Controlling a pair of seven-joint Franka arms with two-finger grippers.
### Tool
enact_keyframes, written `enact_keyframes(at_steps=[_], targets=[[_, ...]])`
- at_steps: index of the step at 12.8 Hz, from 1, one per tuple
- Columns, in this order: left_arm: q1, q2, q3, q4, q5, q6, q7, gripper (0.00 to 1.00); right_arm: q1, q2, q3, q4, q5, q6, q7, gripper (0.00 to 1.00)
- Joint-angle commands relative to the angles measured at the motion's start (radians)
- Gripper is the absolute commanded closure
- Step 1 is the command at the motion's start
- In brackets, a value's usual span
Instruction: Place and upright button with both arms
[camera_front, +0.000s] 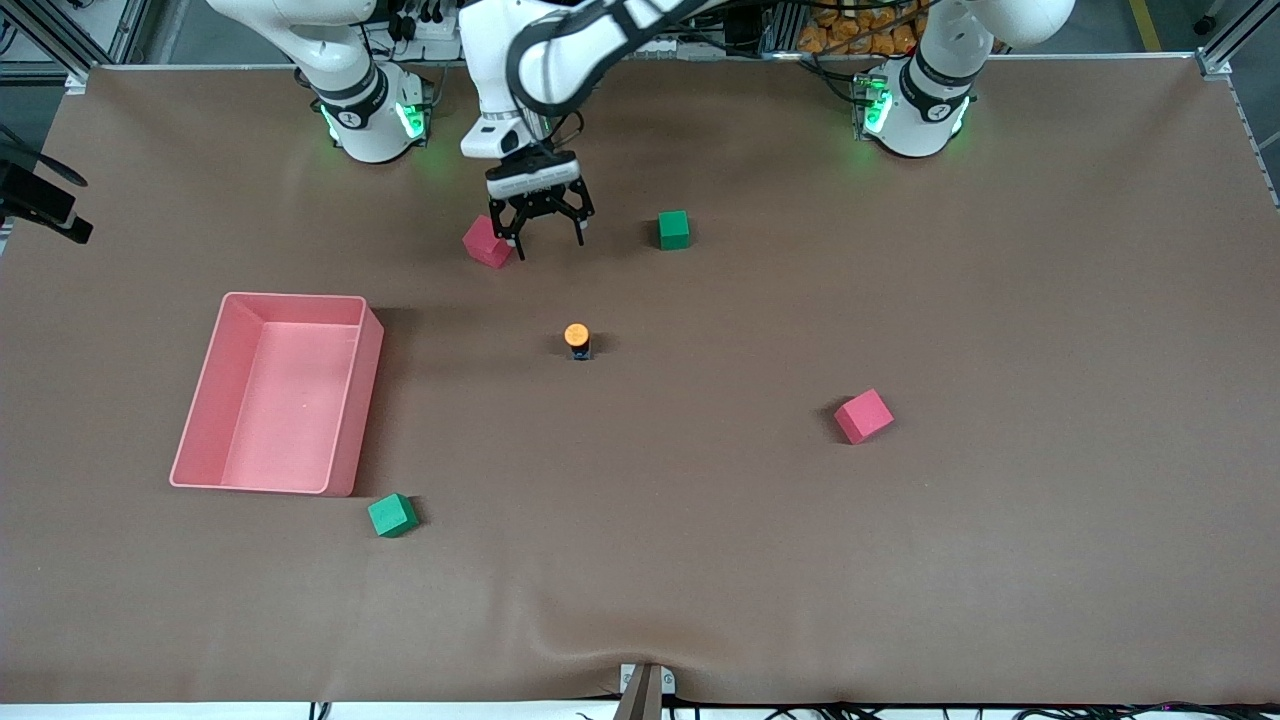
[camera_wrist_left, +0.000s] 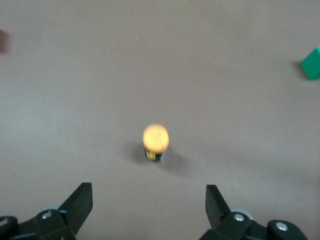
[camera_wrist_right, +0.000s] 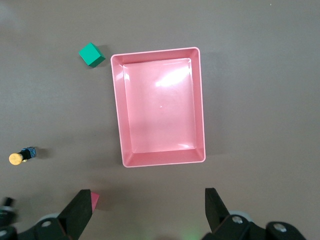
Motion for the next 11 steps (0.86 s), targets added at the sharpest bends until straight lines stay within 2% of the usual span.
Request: enact_keyframes(at_steps=[1, 3, 6, 9, 11], targets=[[0.147, -0.172, -0.008, -0.043, -0.196, -0.021, 0.266, 0.0, -0.013, -0.011, 0.008, 0.004, 0.013, -0.013, 0.011, 0.0], [0.285, -0.259, -0.013, -0.039, -0.331, -0.137, 0.47, 0.0, -0.013, -0.011, 0.008, 0.004, 0.013, -0.012, 0.011, 0.0], [0.545, -0.336, -0.014, -0.039, -0.562, -0.179, 0.658, 0.0, -0.013, -0.011, 0.008, 0.004, 0.013, -0.012, 0.011, 0.0], [0.701, -0.376, -0.014, -0.044, -0.595, -0.231, 0.883, 0.0, -0.013, -0.011, 0.008, 0.004, 0.013, -0.012, 0.013, 0.0], [0.774, -0.402, -0.011, -0.041, -0.606, -0.236, 0.919, 0.0, -0.013, -0.011, 0.008, 0.004, 0.013, -0.012, 0.011, 0.0]])
